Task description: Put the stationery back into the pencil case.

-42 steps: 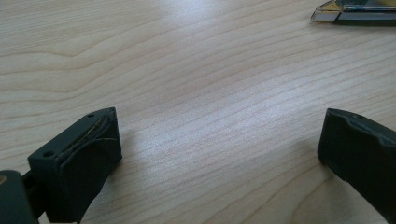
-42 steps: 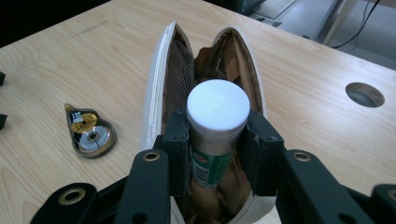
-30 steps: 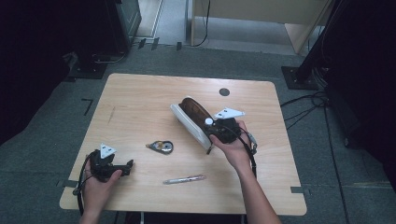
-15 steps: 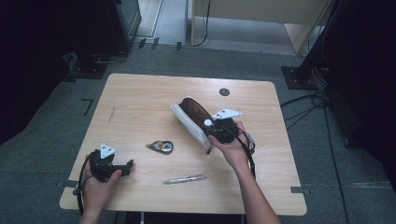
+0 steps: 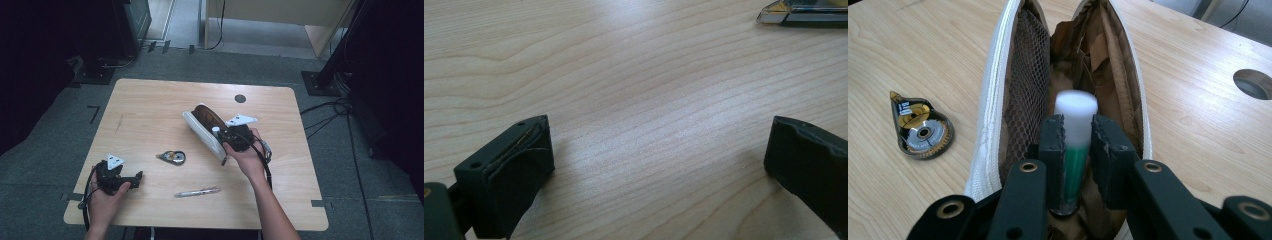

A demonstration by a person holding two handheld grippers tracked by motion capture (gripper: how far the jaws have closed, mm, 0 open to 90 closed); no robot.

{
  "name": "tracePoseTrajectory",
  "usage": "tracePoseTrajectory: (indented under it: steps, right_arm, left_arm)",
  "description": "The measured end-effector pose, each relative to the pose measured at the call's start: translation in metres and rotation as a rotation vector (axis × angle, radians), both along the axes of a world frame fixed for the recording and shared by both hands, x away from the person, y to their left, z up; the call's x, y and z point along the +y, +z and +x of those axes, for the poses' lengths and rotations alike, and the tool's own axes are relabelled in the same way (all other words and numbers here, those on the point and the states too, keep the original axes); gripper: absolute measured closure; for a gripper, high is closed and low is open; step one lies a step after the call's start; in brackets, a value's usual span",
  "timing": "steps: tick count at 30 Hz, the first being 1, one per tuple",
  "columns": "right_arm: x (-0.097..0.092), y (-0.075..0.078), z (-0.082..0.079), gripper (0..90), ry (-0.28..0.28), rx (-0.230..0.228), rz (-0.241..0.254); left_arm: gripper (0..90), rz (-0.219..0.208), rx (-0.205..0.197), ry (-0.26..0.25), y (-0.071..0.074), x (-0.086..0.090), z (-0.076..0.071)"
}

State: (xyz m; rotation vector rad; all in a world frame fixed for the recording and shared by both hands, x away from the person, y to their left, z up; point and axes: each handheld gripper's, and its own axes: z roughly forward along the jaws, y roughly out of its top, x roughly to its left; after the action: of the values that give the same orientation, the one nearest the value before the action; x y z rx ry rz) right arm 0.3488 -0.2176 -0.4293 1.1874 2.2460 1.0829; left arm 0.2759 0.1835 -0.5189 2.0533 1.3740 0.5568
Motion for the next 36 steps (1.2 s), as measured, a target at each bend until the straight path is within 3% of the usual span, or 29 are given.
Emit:
tracePoseTrajectory:
  steps: [5,15,28,36]
  right_arm:
    - [0.003,-0.002,0.003,78.2,-0.006,-0.007,0.003]
    - [0.001,0.013,-0.011,75.7,0.003,-0.055,0.036]
    - [-0.014,0.028,-0.054,71.6,0.056,-0.095,0.103]
    - [-0.009,0.024,-0.078,70.9,0.102,-0.099,0.115]
  left_arm:
    - [0.0,-0.004,-0.001,0.002,0.0,-0.001,0.0]
    - [0.0,-0.002,-0.001,0.001,0.0,0.0,0.0]
    - [0.0,-0.005,-0.001,0.003,0.0,-0.001,0.0]
    - [0.0,-0.005,-0.001,0.002,0.0,-0.001,0.0]
